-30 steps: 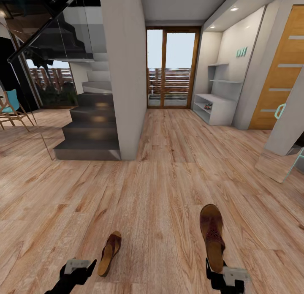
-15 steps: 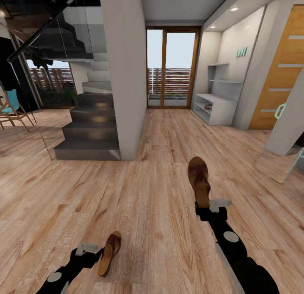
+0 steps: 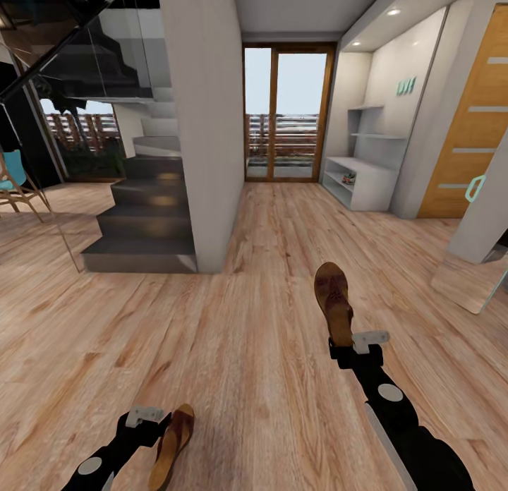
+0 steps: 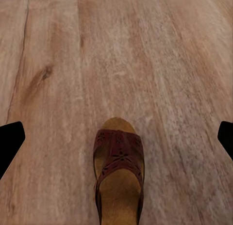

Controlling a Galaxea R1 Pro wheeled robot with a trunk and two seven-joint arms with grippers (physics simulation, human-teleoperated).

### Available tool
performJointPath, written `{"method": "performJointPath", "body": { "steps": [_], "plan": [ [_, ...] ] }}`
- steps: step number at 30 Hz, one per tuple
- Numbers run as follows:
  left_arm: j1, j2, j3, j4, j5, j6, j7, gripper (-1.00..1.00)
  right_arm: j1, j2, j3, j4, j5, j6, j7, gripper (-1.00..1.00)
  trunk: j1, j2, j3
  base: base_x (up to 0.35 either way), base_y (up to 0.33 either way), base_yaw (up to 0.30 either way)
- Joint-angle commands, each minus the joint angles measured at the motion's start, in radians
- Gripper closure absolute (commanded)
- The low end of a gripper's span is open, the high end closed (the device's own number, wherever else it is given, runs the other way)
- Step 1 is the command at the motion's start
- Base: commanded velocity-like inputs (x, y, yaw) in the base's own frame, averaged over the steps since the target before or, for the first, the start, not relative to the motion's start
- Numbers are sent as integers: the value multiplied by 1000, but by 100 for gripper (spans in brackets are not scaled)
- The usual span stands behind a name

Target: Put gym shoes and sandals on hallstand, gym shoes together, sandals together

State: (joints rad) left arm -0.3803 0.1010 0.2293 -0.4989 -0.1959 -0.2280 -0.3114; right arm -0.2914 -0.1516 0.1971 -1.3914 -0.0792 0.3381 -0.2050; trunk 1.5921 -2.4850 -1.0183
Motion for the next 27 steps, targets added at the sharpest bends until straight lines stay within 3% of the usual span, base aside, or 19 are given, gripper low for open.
{"method": "performJointPath", "body": {
  "steps": [1, 9, 27],
  "plan": [
    [-1, -1, 8, 0, -10, -5, -7, -100, -1, -1, 3, -1, -11, 4, -11, 100, 0, 0, -1, 25, -14, 0],
    [-1, 1, 6, -9, -11, -4, -13, -100, -1, 1, 2, -4, -11, 4, -13, 100, 4, -7, -5, 5, -3, 0],
    [-2, 1, -4, 0, -20, -1, -9, -100, -1, -1, -2, -6, -11, 4, -13, 100, 15, -19, -100, 0, 0, 0]
  ]
}}
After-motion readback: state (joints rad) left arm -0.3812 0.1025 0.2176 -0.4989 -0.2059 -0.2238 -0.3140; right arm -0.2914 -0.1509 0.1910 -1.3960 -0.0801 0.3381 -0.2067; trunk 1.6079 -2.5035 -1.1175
